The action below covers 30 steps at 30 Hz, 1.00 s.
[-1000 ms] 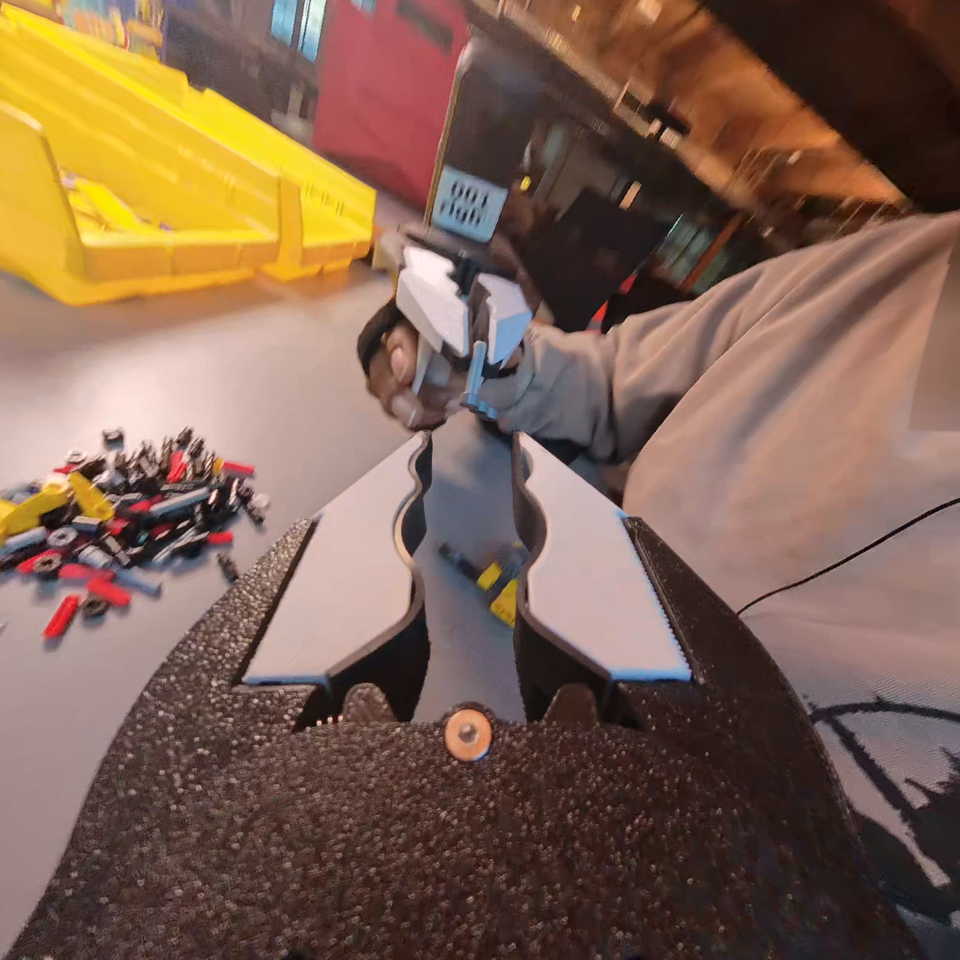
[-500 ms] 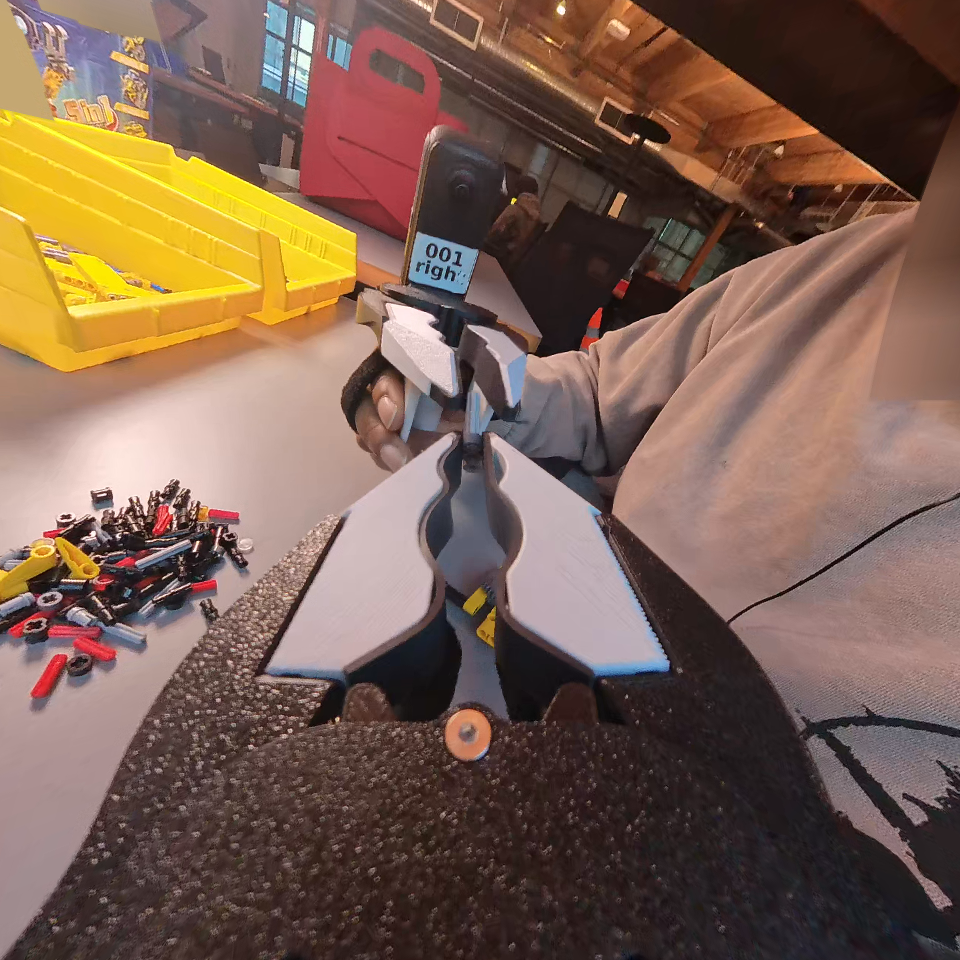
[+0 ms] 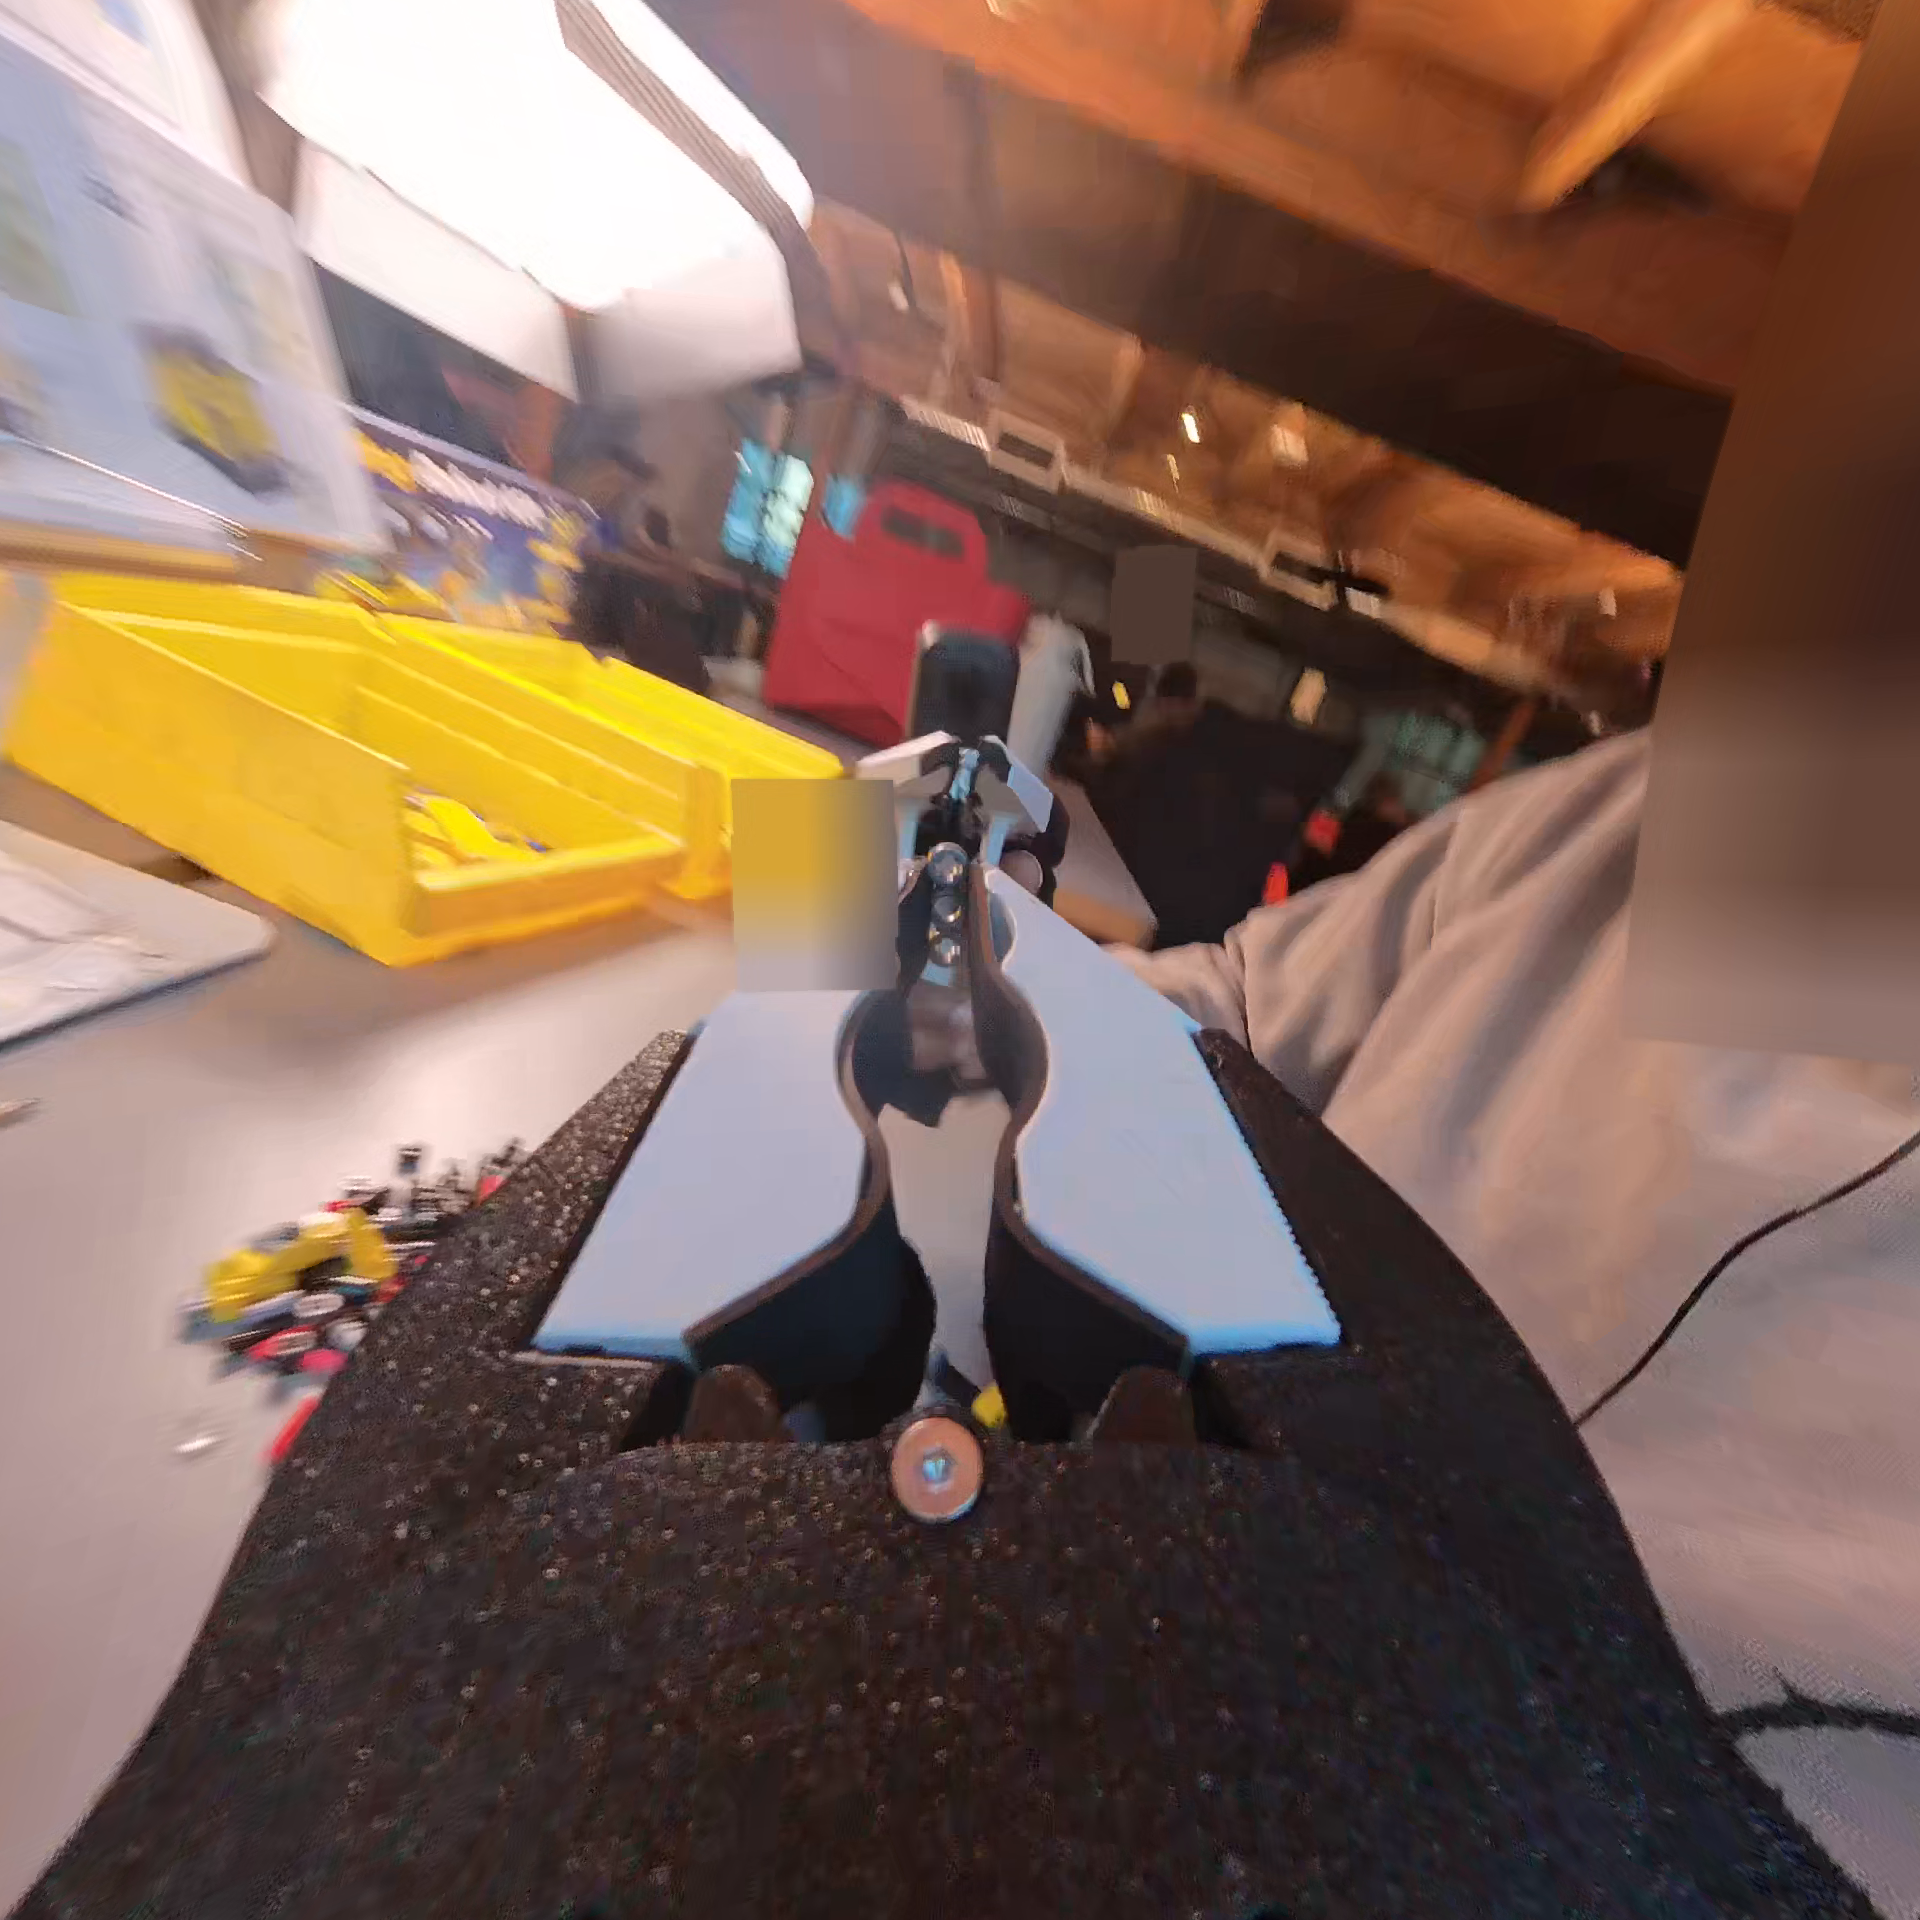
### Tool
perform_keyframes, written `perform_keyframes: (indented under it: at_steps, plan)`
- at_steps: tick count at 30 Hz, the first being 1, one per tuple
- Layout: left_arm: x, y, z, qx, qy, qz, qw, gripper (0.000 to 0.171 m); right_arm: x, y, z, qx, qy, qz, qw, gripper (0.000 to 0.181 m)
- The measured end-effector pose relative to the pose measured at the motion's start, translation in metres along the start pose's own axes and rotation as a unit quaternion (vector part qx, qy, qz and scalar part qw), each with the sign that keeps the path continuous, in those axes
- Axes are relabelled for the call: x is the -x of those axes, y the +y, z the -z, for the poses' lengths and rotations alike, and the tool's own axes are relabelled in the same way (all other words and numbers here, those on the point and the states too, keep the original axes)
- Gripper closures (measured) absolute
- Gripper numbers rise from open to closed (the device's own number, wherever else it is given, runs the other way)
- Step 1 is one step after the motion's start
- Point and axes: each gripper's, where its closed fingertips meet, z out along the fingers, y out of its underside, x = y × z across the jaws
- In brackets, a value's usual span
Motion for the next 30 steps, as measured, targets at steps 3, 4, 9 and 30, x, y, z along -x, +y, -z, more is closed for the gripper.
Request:
perform_keyframes:
  at_steps: [3,4,9,30]
  plan:
    - [0.01,-0.025,0.032,-0.016,-0.036,-0.053,0.998,0.166,-0.03,-0.032,0.04,0.008,0.063,0.062,0.996,0.179]
    - [0.01,-0.021,0.028,-0.007,-0.045,-0.068,0.997,0.166,-0.035,-0.031,0.042,0.026,0.073,0.069,0.995,0.179]
    - [0.048,0.025,0.02,0.091,-0.132,-0.103,0.982,0.166,-0.083,0.043,0.051,0.217,0.161,0.111,0.956,0.178]
    - [0.069,0.073,0.008,0.269,-0.263,-0.515,0.77,0.166,-0.042,0.096,-0.001,0.244,0.102,-0.105,0.959,0.16]
